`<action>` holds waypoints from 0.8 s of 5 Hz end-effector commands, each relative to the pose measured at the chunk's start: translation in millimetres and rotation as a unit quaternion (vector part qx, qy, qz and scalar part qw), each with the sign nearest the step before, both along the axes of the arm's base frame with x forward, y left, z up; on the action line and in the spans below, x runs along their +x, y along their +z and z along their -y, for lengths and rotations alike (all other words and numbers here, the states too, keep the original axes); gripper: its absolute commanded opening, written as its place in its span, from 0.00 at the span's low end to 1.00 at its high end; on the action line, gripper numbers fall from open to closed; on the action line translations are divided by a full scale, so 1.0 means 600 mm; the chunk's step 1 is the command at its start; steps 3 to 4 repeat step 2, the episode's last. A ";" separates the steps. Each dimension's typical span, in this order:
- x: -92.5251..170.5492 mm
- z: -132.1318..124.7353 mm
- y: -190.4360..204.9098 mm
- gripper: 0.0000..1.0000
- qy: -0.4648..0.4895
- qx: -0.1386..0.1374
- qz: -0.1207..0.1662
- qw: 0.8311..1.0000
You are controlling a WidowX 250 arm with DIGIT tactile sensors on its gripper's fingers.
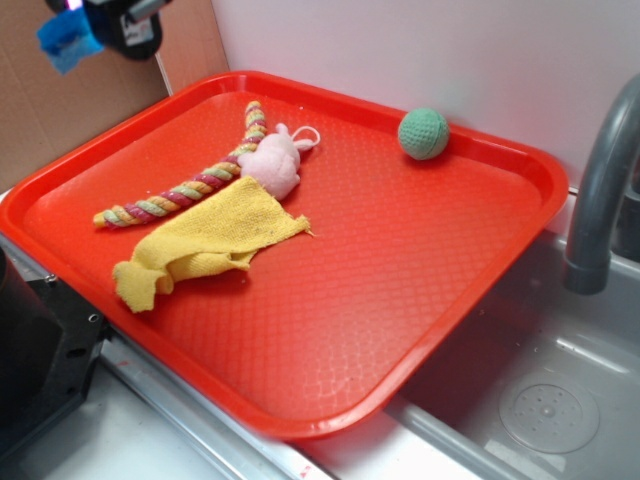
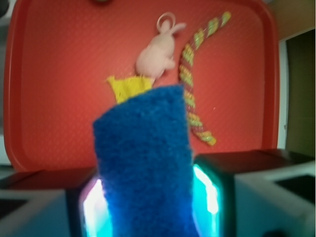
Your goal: Grab the blue sponge.
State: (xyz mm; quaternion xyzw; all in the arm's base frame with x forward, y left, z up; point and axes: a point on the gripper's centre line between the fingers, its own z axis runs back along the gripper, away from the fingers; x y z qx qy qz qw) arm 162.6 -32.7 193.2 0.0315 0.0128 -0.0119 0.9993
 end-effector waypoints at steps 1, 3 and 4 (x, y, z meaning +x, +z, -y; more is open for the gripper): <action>0.026 0.036 -0.008 0.00 0.058 -0.004 0.019 0.998; 0.019 0.043 -0.006 0.00 0.064 -0.012 0.027 0.998; 0.019 0.043 -0.006 0.00 0.064 -0.012 0.027 0.998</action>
